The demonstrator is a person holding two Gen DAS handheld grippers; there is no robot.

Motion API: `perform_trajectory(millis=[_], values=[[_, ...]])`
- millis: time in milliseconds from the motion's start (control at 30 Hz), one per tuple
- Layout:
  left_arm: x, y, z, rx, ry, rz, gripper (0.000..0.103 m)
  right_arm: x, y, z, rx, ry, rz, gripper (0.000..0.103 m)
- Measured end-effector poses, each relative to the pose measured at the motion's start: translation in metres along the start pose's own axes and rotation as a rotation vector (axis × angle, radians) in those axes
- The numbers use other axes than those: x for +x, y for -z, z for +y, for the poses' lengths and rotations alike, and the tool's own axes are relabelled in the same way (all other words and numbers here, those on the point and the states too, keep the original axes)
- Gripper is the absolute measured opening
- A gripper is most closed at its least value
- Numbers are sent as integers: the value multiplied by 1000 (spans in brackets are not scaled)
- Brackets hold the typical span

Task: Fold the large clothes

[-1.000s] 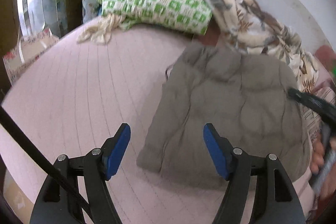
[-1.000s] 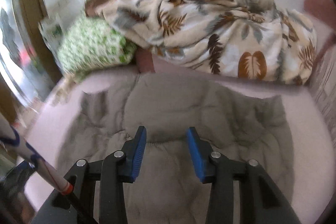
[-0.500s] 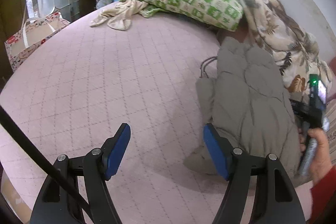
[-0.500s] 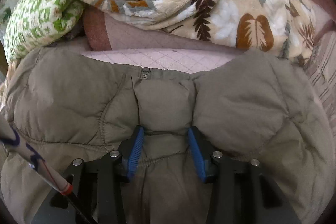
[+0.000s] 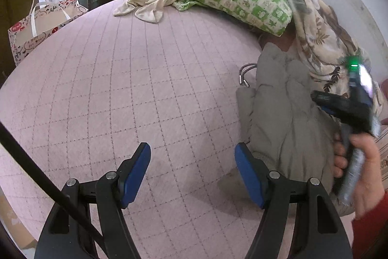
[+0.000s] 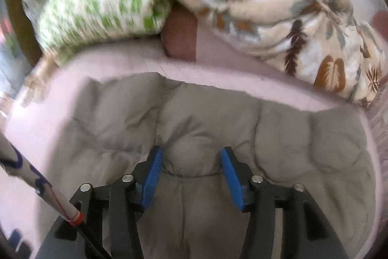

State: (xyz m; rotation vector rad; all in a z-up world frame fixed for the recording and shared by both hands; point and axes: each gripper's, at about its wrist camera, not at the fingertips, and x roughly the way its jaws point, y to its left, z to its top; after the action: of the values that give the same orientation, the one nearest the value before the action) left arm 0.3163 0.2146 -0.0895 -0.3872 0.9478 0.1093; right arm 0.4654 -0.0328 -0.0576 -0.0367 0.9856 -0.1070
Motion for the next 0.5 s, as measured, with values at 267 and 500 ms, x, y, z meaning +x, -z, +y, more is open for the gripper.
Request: perform_trajectory(millis=[267,500], values=[[2,-7,10,-29,-36,-1,71,-39,4,32,-87,-23,-132,59],[0,-4,10,-25,-67,-16,71,-38,48,65,-107,-150,-70,66]])
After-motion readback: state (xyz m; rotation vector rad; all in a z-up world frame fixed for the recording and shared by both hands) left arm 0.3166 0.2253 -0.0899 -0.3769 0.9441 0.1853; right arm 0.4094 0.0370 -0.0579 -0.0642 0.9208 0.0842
